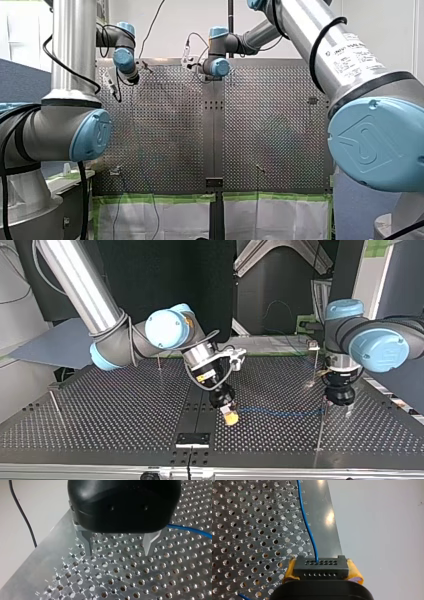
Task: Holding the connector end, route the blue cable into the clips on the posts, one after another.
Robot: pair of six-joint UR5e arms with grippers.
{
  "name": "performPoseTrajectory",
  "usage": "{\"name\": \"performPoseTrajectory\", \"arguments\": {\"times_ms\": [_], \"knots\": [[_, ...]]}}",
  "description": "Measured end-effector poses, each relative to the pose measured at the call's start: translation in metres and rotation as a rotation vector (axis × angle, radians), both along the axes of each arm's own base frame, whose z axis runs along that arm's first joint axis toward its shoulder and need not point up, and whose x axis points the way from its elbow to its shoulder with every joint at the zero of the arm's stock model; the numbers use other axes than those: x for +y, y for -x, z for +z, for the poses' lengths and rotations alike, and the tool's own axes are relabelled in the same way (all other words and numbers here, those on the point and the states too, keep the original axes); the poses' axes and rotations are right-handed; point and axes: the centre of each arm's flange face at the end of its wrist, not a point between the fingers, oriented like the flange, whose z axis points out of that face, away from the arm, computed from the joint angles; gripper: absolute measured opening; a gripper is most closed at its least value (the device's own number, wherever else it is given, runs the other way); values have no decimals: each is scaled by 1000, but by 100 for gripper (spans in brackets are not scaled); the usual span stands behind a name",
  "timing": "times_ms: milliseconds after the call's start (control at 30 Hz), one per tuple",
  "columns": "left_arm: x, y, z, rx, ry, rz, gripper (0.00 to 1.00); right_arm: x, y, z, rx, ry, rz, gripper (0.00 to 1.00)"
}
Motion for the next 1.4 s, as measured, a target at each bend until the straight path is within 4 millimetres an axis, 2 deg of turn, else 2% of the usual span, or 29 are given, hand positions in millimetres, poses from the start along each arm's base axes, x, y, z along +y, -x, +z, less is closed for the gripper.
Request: {"name": "performPoseTrajectory", "arguments": {"times_ms": [300,967,1400], "knots": [[-8,12,0,7,1,-15,100,-2,1,0,1,-1,-2,0],[-9,35,11,-8,-7,-9,100,-2,2,-1,4,1,-4,0],[-21,59,32,-51,-22,-29,100,-7,5,-1,6,-1,-10,0]]}}
